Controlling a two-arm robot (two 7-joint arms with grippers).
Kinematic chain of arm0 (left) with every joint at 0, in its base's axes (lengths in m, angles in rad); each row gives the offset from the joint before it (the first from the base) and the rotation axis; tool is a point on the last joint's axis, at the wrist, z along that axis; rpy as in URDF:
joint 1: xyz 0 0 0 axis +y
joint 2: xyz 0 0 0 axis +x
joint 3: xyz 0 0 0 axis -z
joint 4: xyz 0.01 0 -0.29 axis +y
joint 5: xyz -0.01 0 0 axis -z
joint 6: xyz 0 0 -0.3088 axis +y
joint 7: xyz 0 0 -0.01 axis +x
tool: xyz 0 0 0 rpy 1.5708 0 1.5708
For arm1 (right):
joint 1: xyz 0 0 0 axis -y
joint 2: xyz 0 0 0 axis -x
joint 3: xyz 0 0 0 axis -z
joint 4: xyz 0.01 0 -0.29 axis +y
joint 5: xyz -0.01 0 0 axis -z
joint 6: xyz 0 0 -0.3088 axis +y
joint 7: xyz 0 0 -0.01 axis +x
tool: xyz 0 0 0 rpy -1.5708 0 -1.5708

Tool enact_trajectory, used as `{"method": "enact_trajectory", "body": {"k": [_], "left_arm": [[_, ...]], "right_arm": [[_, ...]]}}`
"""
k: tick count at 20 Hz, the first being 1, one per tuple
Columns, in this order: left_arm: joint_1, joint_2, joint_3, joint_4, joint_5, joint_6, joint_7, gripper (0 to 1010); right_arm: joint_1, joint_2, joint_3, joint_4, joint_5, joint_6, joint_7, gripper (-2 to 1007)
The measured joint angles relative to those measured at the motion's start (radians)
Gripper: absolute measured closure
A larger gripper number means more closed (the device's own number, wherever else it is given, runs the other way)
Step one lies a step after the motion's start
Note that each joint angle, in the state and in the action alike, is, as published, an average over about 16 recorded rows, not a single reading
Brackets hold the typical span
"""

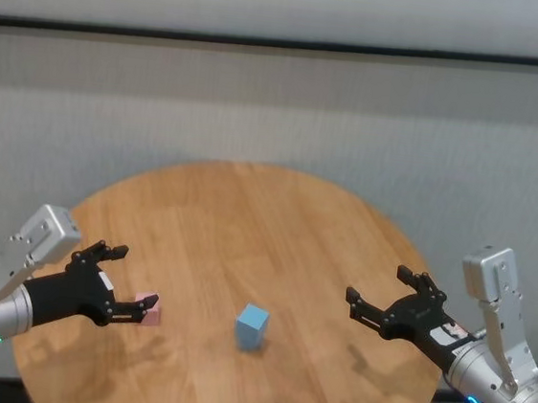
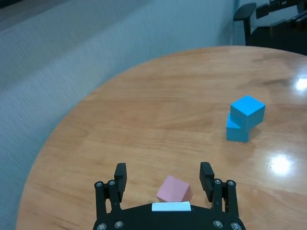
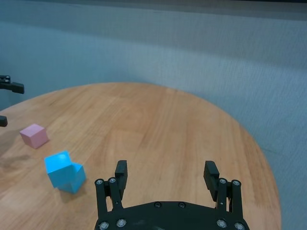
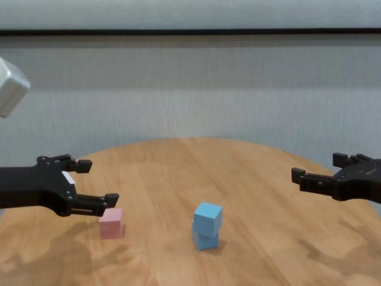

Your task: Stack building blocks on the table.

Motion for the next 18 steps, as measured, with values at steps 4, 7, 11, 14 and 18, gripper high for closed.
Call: {"method": "enact_trajectory", "body": {"k": [4, 7, 11, 14, 18], "left_arm": [[-0.007, -0.006, 0.008, 0.010, 0.005, 0.016, 0.006, 10], [-0.004, -0.008, 0.011, 0.002, 0.009, 0.037, 0.018, 10], [0.011, -0.009, 0.011, -0.022, 0.013, 0.072, 0.038, 10], [0.024, -0.011, 0.008, -0.042, 0.015, 0.098, 0.054, 10], [0.037, -0.016, 0.005, -0.057, 0.017, 0.123, 0.071, 10]], "right_arm": [[0.001, 0.000, -0.001, 0.000, 0.000, 0.000, 0.000, 0], [0.001, -0.001, -0.001, 0.001, 0.000, 0.000, 0.001, 0], [0.001, -0.001, -0.001, 0.001, 0.000, 0.001, 0.001, 0], [0.001, -0.001, -0.002, 0.001, 0.000, 0.001, 0.001, 0], [0.002, -0.001, -0.002, 0.001, 0.000, 0.001, 0.001, 0]]}}
